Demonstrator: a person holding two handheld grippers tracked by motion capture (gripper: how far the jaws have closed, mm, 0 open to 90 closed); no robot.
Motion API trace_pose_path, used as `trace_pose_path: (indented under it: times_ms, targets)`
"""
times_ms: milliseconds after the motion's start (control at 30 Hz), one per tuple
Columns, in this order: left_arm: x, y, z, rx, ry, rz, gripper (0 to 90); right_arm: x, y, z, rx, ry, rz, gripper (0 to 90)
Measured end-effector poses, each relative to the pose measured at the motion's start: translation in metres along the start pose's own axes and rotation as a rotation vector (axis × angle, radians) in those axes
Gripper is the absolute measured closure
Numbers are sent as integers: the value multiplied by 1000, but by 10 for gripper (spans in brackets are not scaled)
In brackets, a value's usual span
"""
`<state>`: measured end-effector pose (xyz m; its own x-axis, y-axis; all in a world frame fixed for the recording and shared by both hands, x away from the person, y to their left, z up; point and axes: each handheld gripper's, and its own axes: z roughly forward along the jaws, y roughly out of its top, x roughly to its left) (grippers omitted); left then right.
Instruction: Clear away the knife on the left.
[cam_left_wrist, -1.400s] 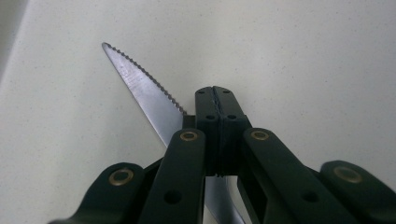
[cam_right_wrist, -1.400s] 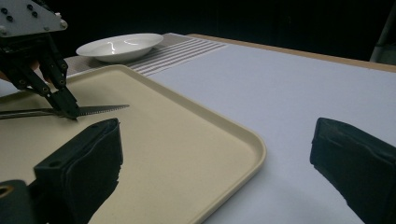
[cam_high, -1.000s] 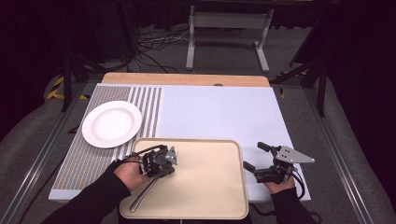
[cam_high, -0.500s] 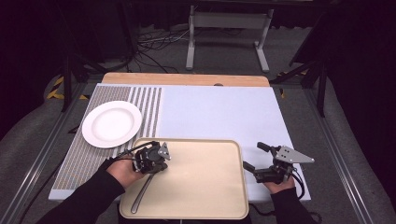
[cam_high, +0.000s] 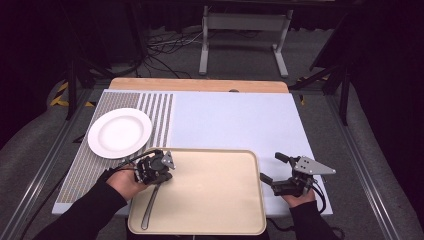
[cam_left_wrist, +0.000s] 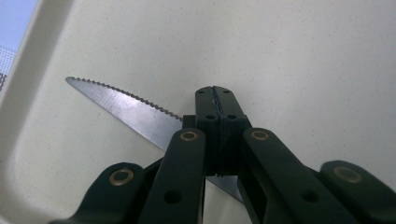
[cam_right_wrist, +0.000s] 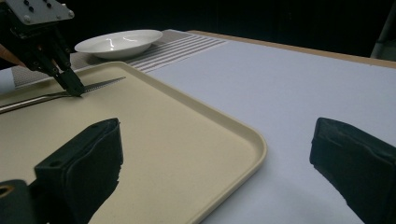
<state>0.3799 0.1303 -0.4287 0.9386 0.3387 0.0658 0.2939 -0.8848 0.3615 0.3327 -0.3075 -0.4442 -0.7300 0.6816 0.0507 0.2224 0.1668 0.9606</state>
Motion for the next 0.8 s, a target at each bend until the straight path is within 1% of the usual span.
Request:
trace_pose_path:
  times_ms: [33,67,167,267,333,433,500,533,567,600,633,667,700,733,767,800]
  targets:
    - [0,-1,0,-2,0,-8,900,0,0,0,4,-1,0,33]
    - [0,-1,0,-2,0,-8,900,0,0,0,5,-1,0,33]
    - [2,-2,-1,3,-1,1,900,0,0,1,5,0,1,33]
    - [2,-4,-2,8,5,-16,900,0,0,1,7,-1,2,33]
    - [3,-5,-2,13,3,-8,900,0,0,1,6,-1,3,33]
    - [3,-5,-2,8,5,-11,900,0,0,1,7,0,4,33]
    - [4,-5,-2,6,0,-13,900,0,0,1,6,0,2,33]
    - [4,-6,-2,-2,-5,-20,895,0,0,1,7,0,3,33]
    - [4,-6,-2,-2,-5,-20,850,0,0,1,7,0,3,33]
    - [4,-6,-2,-6,-12,-28,850,0,0,1,6,-1,2,33]
    - [5,-6,-3,-15,-21,-35,810,0,0,1,6,-1,3,33]
    - [6,-6,-5,-30,-35,-40,764,0,0,1,7,-2,3,33]
    - [7,-7,-7,-49,-46,-47,693,0,0,1,6,-1,2,33]
    - [8,-7,-11,-68,-62,-61,659,0,0,1,8,-2,4,33]
    - [10,-8,-13,-88,-75,-67,640,-1,0,1,9,-1,5,33]
    - [10,-8,-16,-98,-79,-70,604,-1,0,2,9,0,3,33]
